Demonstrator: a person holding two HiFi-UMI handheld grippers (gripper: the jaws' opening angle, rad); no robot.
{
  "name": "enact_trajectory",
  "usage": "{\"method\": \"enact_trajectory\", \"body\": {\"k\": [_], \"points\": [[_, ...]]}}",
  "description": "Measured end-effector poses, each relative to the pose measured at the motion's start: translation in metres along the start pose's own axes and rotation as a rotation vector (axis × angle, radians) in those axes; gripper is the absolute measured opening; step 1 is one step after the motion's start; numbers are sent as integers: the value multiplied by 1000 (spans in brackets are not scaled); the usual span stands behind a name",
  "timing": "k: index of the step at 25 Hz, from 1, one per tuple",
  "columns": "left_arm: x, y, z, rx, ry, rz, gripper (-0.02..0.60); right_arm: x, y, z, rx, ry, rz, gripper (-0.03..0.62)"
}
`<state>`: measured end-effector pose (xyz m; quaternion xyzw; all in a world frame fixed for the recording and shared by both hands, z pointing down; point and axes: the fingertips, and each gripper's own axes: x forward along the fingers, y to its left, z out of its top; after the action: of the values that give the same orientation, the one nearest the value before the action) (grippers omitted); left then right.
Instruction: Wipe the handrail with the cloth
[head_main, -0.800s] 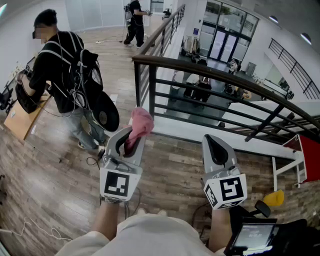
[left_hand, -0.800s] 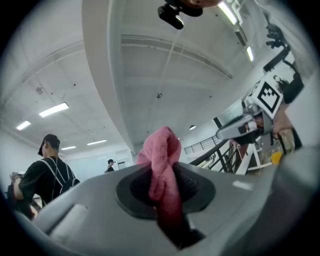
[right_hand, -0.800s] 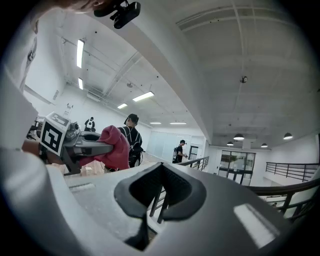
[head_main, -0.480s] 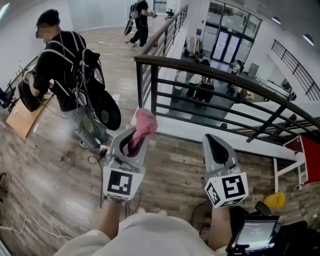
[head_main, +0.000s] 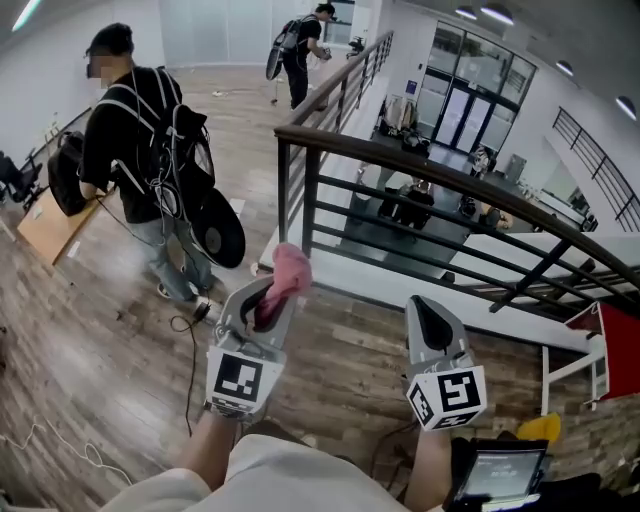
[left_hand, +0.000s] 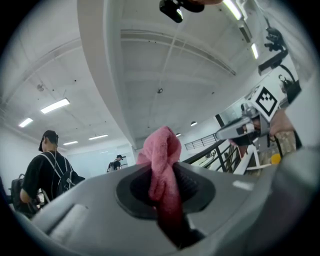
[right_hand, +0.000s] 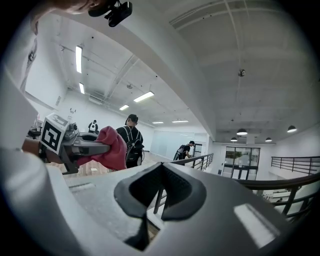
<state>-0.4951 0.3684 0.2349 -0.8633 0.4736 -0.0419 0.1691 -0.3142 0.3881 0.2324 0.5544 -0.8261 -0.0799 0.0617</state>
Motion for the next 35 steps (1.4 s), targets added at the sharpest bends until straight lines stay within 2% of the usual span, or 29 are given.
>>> {"method": "enact_trajectory", "body": {"k": [7,15,19,22,28,30,32,35], "points": [[8,-7,-2,-4,14,21,74,11,7,-4,27,-5,86,2],[45,7,-24,-45,15,25,74,46,-11,-12,58,-14,77,2],[75,21,-36,-18,18,-2,74,71,-26,-4,105,-62,48,2],[98,36,-37,-14,10,-11,74,94,-32,5,95,-85,38,2],[138,65,-47,0,5,-29,74,145,-40,3,102,-55,54,2],[149,75,-44,-24,-6,-17,74,159,-44,5,98,-57,60,2],[159,84,-42,-38,-11,-8,74,170,-44,10,69,-76,78,2],[173,99,-56,-16,4,-19,74,189,-39,20,44,-119,96,2]]}}
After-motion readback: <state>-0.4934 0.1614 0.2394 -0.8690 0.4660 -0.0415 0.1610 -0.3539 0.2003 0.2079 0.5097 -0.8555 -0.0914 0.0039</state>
